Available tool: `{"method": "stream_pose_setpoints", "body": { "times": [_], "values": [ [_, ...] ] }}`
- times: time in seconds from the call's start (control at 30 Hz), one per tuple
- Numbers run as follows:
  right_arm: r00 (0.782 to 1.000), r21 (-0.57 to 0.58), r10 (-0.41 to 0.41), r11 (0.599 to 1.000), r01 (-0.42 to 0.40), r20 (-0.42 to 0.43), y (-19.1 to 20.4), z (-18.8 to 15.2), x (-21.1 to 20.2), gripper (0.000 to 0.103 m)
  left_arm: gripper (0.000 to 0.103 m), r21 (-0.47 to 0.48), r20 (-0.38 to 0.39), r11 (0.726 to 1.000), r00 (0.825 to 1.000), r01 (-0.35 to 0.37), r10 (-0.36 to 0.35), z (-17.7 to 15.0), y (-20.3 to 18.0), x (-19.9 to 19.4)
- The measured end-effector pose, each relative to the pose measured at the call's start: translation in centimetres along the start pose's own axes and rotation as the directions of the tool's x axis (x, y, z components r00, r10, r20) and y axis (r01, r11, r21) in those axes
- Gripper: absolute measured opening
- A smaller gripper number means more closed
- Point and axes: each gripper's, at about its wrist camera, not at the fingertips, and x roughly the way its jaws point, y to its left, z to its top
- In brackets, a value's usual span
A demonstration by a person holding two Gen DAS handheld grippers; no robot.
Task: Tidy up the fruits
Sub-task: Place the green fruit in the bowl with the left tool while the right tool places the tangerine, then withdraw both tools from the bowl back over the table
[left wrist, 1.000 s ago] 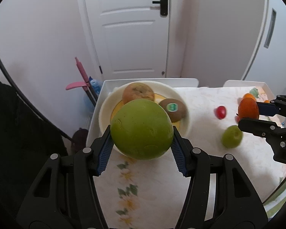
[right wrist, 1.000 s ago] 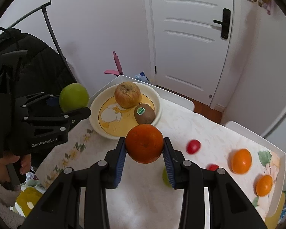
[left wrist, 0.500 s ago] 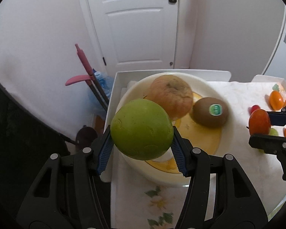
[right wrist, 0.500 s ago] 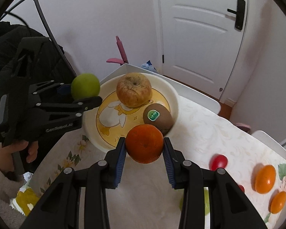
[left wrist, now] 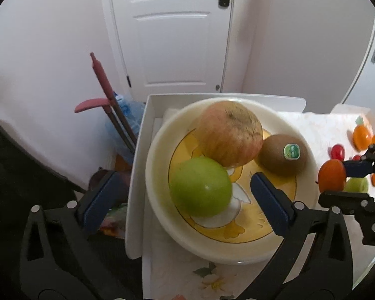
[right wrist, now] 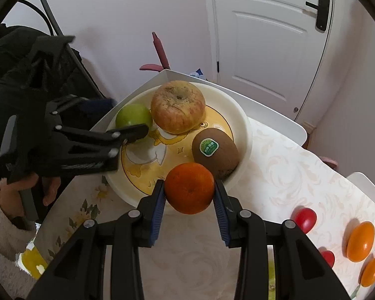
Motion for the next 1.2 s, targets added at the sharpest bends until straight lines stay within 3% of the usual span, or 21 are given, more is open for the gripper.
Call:
{"method": "stream_pose_setpoints", "body": {
  "times": [0.5,0.7,0.97,1.0,1.07,1.13,1.2],
  "values": [
    [1.000,-0.055,0.030,0.998,-0.030,-0.006,0.6,0.7,0.2,0.035,0.103,-0.026,-0.006,1.000,1.000,0.004,-0.004,0.2,0.5,-3.5],
    [0.998,-0.089,0.064,0.994,-0.066,-0.024,1.1,0.9,1.8,0.035,0.103,-0.027,-0.013,1.000,1.000,0.008,-0.008,-0.4,0.5,-4.0],
    [0.998,-0.115,0.053,0.992,-0.057,-0.037,2.1,1.3,3.5,0.035,0.103,-0.041,-0.013,0.999,1.000,0.015,-0.016,-1.1,0.6,-4.5],
    [0.998,-0.116,0.053,0.992,-0.057,-0.040,2.2,1.3,3.6,0.037,0.103,-0.042,-0.012,0.999,1.000,0.016,-0.016,-1.1,0.7,-4.6],
    [0.998,-0.120,0.048,0.991,-0.052,-0.038,2.4,1.4,3.7,0.063,0.103,-0.041,-0.009,0.999,1.000,0.015,-0.015,-1.1,0.7,-4.8],
    [0.999,-0.130,0.045,0.990,-0.048,-0.030,2.6,1.3,3.6,0.080,0.103,-0.040,-0.005,0.999,1.000,0.013,-0.013,-1.2,0.7,-5.0],
    [0.999,-0.140,0.033,0.989,-0.038,-0.034,2.8,1.2,3.8,0.085,0.103,-0.038,-0.002,0.999,1.000,0.011,-0.011,-1.2,0.7,-5.2]
  ]
}}
